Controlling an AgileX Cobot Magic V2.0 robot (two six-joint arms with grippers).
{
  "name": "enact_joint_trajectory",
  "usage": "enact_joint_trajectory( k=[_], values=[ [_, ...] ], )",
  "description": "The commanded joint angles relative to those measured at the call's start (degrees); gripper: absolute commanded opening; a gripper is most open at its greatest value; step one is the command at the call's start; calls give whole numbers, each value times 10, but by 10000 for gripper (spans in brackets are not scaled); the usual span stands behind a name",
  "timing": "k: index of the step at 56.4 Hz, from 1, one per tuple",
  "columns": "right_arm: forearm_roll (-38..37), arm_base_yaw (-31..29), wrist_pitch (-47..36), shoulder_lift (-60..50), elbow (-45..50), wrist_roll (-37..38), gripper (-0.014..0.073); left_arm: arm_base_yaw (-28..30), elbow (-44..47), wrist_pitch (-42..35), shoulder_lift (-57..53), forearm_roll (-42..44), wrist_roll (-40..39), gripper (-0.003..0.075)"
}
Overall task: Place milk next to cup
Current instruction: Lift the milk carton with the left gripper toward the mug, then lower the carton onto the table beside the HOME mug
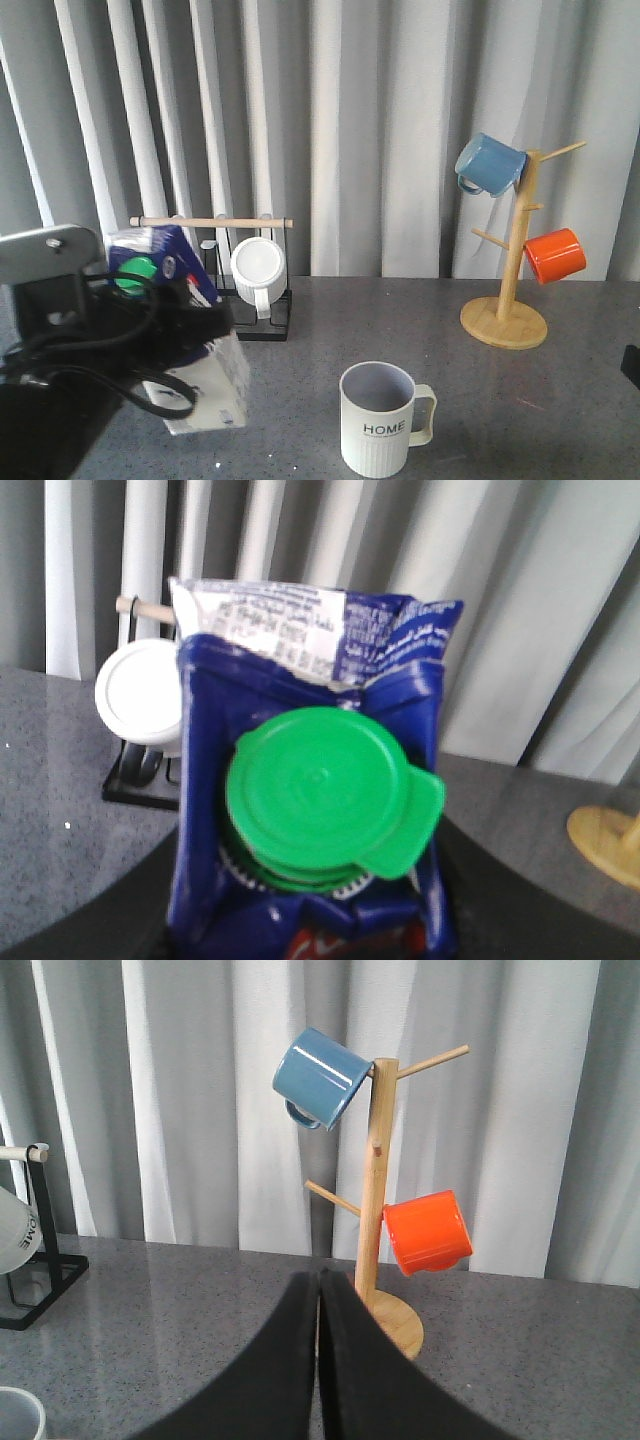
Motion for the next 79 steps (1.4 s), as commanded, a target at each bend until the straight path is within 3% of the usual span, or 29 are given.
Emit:
enact_joint_trajectory(
  k=[1, 21, 29, 79],
  values=[
    [0, -3, -38, -8, -19, -1, -8, -37, -42, -25, 30, 10, 8, 253],
    [0, -3, -38, -8, -19, -1, -8, -67, -143, -79, 153, -31, 8, 253],
    [0, -3, -38, -8, -19, -1, -8, -67, -162, -63, 187, -20, 8, 253],
    [0, -3, -38, -8, -19, -1, -8, -67, -166, -39, 229, -15, 8, 253]
  ],
)
